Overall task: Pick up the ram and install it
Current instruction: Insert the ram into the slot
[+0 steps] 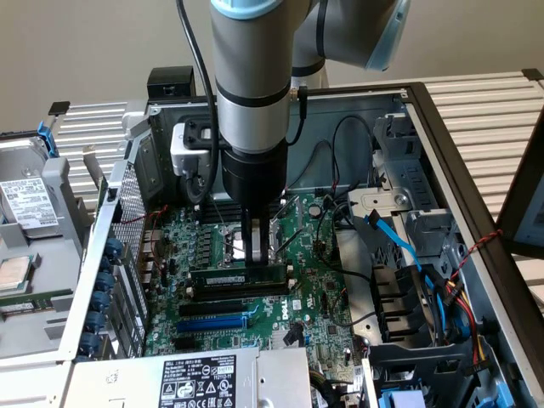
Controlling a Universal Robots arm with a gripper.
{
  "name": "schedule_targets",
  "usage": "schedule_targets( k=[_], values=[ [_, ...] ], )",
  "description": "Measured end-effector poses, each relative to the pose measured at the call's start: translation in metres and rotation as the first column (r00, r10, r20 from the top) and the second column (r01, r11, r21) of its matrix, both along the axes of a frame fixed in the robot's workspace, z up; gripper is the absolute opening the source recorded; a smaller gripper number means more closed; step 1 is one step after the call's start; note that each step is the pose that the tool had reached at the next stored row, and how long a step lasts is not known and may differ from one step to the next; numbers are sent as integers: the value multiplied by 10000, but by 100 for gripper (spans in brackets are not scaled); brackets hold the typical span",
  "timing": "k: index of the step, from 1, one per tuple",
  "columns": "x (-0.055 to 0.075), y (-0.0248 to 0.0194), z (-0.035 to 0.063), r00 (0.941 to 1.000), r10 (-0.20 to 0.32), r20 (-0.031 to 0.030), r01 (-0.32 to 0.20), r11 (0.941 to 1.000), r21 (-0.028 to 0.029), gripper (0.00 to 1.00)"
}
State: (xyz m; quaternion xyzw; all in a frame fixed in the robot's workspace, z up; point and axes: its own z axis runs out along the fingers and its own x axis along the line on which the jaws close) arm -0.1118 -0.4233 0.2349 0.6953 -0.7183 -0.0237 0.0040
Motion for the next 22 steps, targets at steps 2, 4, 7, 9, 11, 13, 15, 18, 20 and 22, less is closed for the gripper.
schedule_targets(
  k=[2, 4, 7, 9, 11, 13, 15, 18, 20, 22],
  values=[
    [3, 0, 0, 10000, 1, 0, -1, 10000, 0, 12],
    [3, 0, -1, 10000, 0, 1, 0, 10000, 1, 12],
    [4, 0, -2, 10000, 0, 23, 0, 10000, -2, 12],
    [4, 0, -8, 10000, 0, 70, 0, 10000, -11, 12],
    [5, 0, -12, 10000, 1, 95, -1, 10000, -15, 12],
    [4, 0, -12, 10000, 0, 96, 0, 10000, -15, 12],
    [4, 1, -15, 10000, 0, 97, 0, 10000, -13, 12],
    [4, 2, -20, 10000, 0, 97, 0, 10000, -8, 12],
    [2, 2, -25, 10000, -1, 96, 1, 10000, -6, 12],
    [0, 4, -27, 10000, -1, 96, 1, 10000, -2, 12]
  ],
)
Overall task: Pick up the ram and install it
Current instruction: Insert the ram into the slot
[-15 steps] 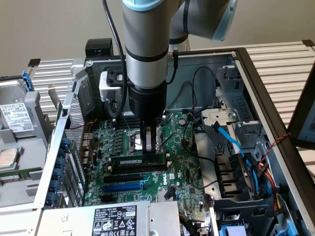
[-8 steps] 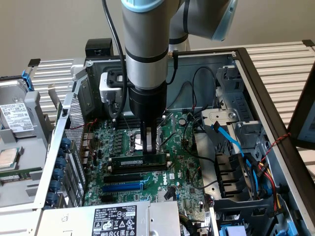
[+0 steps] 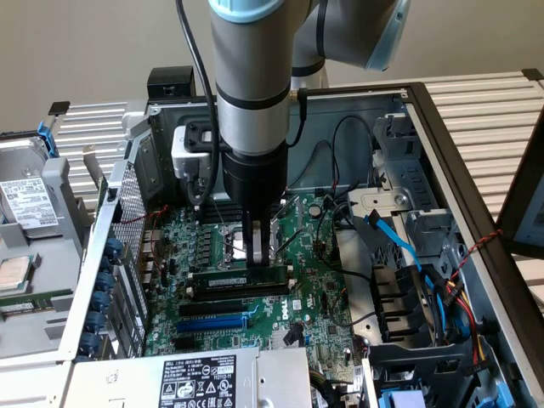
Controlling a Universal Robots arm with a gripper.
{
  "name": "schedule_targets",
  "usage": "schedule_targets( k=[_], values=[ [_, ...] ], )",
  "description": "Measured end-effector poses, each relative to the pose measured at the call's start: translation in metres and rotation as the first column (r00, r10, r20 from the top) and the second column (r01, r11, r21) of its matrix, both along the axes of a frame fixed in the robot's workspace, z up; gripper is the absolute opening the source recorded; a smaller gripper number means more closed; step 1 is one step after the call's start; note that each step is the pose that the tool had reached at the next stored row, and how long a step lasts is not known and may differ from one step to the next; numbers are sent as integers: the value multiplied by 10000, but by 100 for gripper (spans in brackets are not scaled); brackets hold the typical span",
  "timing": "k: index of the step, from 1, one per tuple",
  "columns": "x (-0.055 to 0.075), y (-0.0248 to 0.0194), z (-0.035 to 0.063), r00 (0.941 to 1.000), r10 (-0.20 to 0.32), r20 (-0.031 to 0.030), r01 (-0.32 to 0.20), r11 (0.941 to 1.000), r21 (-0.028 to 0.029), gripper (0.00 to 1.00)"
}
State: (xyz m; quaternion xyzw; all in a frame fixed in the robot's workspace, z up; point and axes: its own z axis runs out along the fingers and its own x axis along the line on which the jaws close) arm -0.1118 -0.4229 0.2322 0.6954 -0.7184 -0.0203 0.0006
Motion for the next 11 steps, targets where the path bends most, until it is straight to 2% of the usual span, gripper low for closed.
schedule_targets(
  k=[6, 9, 11],
  values=[
    [0, 0, -1, 10000, 0, 0, 0, 10000, 33, 12],
    [0, 0, 4, 10000, 0, -13, 0, 10000, 57, 12],
    [0, -2, 19, 10000, 1, -43, -1, 10000, 65, 12]
  ],
)
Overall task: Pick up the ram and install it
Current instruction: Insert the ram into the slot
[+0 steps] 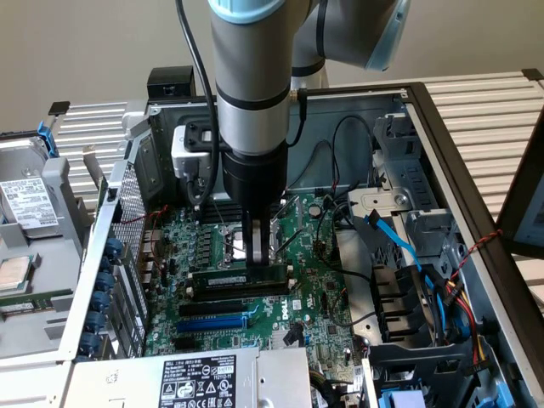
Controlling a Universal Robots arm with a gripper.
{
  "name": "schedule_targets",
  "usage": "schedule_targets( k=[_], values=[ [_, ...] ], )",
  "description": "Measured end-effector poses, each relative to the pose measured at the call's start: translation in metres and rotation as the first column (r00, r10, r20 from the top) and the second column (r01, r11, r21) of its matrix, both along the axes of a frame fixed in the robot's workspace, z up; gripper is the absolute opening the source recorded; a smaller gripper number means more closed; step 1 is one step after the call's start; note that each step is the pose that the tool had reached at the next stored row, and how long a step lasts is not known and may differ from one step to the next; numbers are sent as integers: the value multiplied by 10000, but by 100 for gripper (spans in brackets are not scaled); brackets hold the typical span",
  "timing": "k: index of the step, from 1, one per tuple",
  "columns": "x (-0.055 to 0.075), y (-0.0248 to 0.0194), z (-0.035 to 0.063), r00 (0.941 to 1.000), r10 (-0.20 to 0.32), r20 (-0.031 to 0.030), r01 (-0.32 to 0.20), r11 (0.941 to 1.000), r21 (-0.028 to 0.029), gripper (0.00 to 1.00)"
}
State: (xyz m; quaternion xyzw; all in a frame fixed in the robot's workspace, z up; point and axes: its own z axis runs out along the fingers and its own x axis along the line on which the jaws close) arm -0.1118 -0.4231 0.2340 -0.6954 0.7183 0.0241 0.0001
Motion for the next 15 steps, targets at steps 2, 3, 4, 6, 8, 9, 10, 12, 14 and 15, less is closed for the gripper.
schedule_targets(
  k=[2, 3, 4, 6, 8, 9, 10, 12, 14, 15],
  values=[
    [0, -3, 3, 10000, -1, -10, 1, 10000, 3, 12],
    [0, -3, 3, 10000, -2, -10, 2, 10000, 4, 12],
    [0, -3, 3, 10000, -2, -10, 2, 10000, 4, 12],
    [0, -4, -3, 10000, -1, 2, 1, 10000, 4, 12],
    [0, -4, -14, 10000, -1, 23, 1, 10000, 1, 12],
    [-1, -4, -15, 10000, -1, 23, 1, 10000, -1, 12],
    [-1, -4, -15, 10000, -6, 24, 6, 10000, 3, 12],
    [-2, -4, -17, 10000, -10, 24, 10, 10000, 33, 12],
    [-1, -3, -16, 10000, -9, 1, 9, 10000, 81, 12],
    [-1, -3, -17, 10000, -10, -4, 10, 9999, 104, 12]
  ],
)
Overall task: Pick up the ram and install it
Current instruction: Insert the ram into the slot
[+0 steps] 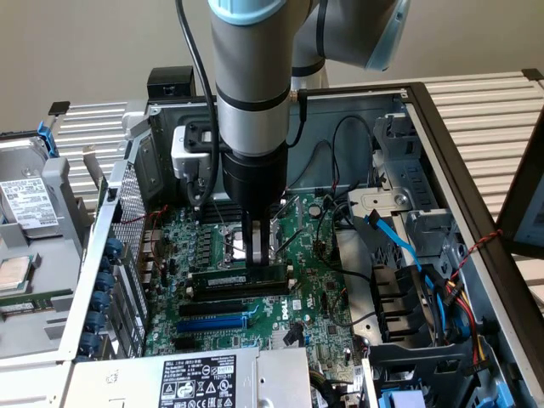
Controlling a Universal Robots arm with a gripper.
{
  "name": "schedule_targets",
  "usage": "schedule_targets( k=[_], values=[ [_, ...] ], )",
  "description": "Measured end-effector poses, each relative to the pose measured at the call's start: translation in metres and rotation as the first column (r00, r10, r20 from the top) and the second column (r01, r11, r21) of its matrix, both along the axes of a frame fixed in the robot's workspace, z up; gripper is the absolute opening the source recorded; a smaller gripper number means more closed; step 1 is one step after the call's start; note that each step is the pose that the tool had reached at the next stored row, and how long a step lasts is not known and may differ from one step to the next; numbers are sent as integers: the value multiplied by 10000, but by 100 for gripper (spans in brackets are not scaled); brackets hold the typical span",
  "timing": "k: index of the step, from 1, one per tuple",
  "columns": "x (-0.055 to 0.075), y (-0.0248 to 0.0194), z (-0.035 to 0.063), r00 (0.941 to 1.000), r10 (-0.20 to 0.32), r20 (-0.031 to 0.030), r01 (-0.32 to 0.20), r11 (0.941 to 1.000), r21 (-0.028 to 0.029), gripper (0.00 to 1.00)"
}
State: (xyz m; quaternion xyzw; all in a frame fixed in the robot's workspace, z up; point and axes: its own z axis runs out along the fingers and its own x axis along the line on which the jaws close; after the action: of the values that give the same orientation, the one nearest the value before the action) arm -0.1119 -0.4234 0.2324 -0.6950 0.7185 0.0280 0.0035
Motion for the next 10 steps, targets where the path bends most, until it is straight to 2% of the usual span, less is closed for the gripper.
schedule_targets(
  k=[3, 10],
  values=[
    [1, -1, 0, 10000, 1, -4, -1, 10000, 56, 12],
    [-5, -25, 11, 10000, 1, -38, 0, 9999, 101, 12]
  ],
)
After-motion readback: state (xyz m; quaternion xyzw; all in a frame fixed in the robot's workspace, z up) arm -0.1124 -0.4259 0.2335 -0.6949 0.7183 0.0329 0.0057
